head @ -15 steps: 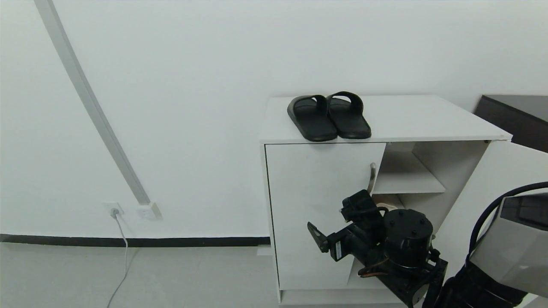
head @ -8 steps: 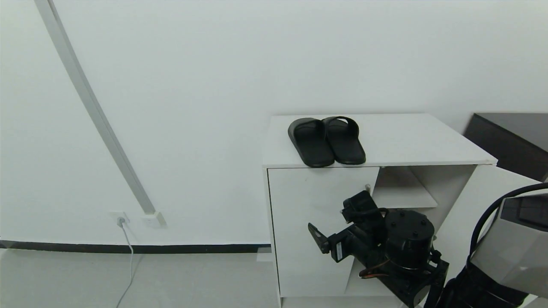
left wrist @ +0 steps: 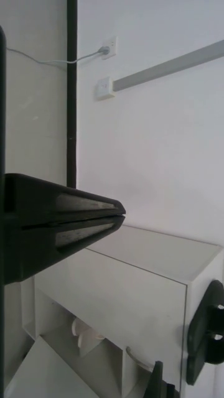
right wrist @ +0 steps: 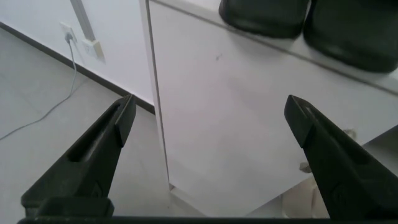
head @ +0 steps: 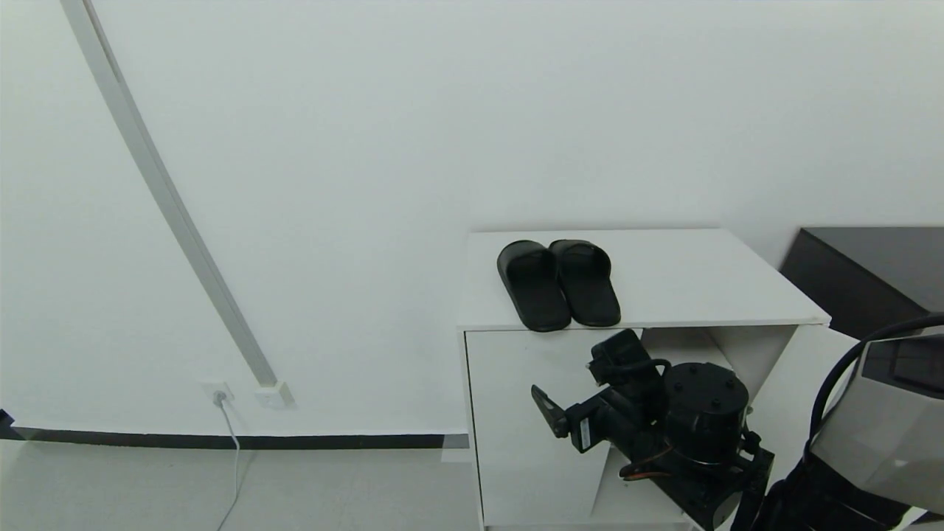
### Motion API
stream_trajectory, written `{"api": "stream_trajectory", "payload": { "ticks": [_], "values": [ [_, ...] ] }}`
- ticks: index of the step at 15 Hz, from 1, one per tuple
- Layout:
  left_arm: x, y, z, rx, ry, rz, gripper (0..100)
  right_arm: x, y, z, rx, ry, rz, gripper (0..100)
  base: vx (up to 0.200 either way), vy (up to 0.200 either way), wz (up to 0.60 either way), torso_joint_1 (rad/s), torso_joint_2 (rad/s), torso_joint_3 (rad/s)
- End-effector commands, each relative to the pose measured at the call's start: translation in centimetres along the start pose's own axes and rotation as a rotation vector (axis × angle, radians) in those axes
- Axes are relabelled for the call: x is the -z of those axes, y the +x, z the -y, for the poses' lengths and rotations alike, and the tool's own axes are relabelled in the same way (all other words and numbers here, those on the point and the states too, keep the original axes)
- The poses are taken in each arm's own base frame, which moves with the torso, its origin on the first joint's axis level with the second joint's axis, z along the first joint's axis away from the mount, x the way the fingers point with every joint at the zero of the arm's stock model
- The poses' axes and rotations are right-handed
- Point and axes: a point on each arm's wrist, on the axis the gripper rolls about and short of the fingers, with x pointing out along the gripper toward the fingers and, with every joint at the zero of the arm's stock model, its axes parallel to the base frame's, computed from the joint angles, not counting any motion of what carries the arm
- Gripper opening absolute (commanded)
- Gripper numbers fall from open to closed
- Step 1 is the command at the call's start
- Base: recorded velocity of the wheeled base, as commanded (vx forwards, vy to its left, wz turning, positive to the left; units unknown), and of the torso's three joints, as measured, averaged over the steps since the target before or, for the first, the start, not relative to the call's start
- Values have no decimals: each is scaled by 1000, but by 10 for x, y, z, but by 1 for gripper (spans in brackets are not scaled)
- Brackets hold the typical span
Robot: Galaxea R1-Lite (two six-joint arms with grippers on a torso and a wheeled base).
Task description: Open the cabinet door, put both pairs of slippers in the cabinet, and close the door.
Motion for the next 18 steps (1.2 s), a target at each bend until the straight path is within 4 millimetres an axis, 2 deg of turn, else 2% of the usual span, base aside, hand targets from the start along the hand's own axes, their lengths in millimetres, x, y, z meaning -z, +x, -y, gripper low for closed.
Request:
{"api": "stream_trajectory", "payload": {
  "ticks": [1, 5, 8, 11, 13, 16, 18],
  "values": [
    [0, 0, 0, 0, -1, -2, 0, 2, -1, 0, -2, -4, -10, 100, 0, 0, 0, 237, -510, -286],
    [0, 0, 0, 0, -1, -1, 0, 4, -2, 0, -3, -17, -20, 100, 0, 0, 0, 190, -411, -231],
    [0, 0, 0, -2, 0, -2, 0, 4, -2, -1, -3, -42, -18, 100, 0, 0, 0, 36, -78, -39],
    [0, 0, 0, 0, 3, -1, 0, 4, -5, -11, -34, -57, -63, 100, 0, 0, 0, 0, 0, 0],
    [0, 0, 0, 0, 3, -1, 0, -29, 3, -10, 19, 23, -105, 100, 0, 0, 0, 0, 0, 0],
    [0, 0, 0, 0, 5, -2, 0, -77, 33, -8, 231, 131, -92, 100, 0, 0, 0, 0, 0, 0],
    [0, 0, 0, 0, 5, -1, 0, -95, 47, -1, 290, 147, -60, 100, 0, 0, 0, 0, 0, 0]
  ]
}}
